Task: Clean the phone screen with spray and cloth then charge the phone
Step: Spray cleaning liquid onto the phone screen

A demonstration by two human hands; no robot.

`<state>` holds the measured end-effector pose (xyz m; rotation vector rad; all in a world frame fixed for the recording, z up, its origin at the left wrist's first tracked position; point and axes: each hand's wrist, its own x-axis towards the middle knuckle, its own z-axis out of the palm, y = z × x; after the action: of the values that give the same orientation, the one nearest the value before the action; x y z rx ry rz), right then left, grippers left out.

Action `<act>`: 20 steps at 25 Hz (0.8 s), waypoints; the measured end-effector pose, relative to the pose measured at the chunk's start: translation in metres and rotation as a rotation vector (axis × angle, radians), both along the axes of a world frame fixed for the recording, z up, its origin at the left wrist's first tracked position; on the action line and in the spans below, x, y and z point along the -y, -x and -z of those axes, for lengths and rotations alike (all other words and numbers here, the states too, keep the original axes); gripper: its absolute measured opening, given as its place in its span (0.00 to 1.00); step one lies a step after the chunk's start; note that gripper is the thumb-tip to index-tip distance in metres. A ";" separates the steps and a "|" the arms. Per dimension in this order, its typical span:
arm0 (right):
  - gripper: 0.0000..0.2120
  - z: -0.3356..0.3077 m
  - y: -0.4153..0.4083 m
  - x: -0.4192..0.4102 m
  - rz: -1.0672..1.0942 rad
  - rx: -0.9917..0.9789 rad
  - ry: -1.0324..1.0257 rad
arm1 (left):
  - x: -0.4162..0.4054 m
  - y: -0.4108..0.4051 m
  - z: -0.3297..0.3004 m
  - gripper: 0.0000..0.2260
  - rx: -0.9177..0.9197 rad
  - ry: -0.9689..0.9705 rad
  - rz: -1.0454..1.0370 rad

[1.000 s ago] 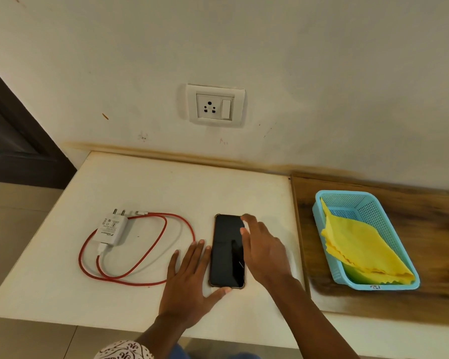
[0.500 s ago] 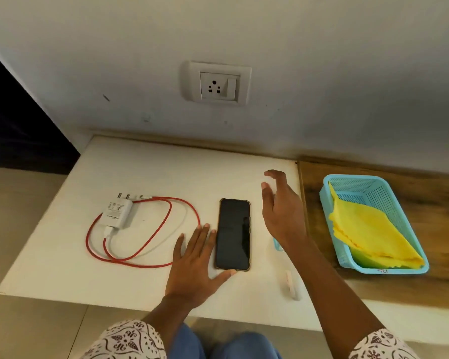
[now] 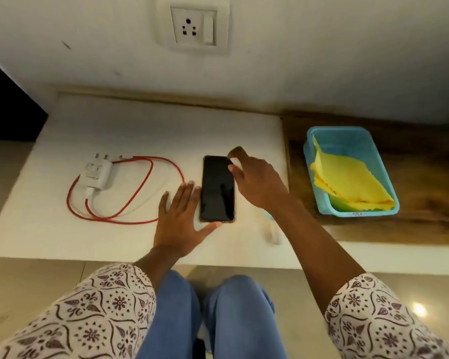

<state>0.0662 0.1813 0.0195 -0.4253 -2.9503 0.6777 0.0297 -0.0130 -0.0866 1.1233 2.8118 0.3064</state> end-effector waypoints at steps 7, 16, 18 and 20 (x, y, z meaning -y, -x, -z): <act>0.10 0.001 0.007 -0.008 0.051 -0.164 0.073 | 0.001 0.003 0.002 0.41 0.018 0.023 -0.001; 0.15 -0.016 0.068 -0.053 0.374 -0.665 0.400 | 0.000 0.004 0.001 0.40 0.023 0.012 -0.023; 0.12 -0.014 0.077 -0.067 0.430 -0.683 0.363 | 0.000 0.002 0.001 0.40 0.019 0.024 -0.025; 0.12 -0.005 0.079 -0.077 0.489 -0.633 0.381 | 0.000 0.002 -0.001 0.40 0.026 0.023 -0.017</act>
<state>-0.0126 0.2582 0.0245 -0.7575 -2.0217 1.0582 0.0282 -0.0128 -0.0861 1.0825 2.7962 0.2876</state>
